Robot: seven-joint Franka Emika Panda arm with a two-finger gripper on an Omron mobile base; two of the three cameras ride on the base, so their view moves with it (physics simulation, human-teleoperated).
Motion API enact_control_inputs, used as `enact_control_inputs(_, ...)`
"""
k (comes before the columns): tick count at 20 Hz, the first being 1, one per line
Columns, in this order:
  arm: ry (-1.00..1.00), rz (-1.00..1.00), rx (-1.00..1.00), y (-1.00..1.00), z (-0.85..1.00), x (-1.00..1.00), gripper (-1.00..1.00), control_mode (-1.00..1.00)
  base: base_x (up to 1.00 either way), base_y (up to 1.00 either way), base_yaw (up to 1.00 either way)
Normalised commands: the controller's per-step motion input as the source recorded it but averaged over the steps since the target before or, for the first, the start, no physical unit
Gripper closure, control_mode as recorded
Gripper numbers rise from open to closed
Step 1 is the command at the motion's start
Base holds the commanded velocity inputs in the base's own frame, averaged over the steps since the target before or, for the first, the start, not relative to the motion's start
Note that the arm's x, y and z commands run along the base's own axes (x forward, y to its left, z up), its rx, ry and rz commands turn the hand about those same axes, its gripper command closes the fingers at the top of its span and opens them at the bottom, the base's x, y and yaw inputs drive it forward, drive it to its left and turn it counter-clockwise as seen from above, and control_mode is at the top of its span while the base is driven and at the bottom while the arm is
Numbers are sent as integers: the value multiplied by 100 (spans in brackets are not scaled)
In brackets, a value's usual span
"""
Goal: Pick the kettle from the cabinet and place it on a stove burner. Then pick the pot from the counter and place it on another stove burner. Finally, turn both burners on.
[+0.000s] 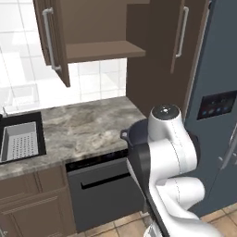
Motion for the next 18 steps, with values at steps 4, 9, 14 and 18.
enact_control_inputs(4, 0, 0, 0, 0, 0, 0, 100, 100, -44, 0, -25)
enact_control_inputs(9, 0, 0, 0, 0, 0, 0, 100, 100, -31, 0, -31)
enact_control_inputs(14, 0, 0, 0, 0, 0, 0, 100, 100, -25, 6, -37)
enact_control_inputs(18, 0, 0, 0, 0, 0, 0, 100, 100, -22, 10, -39)
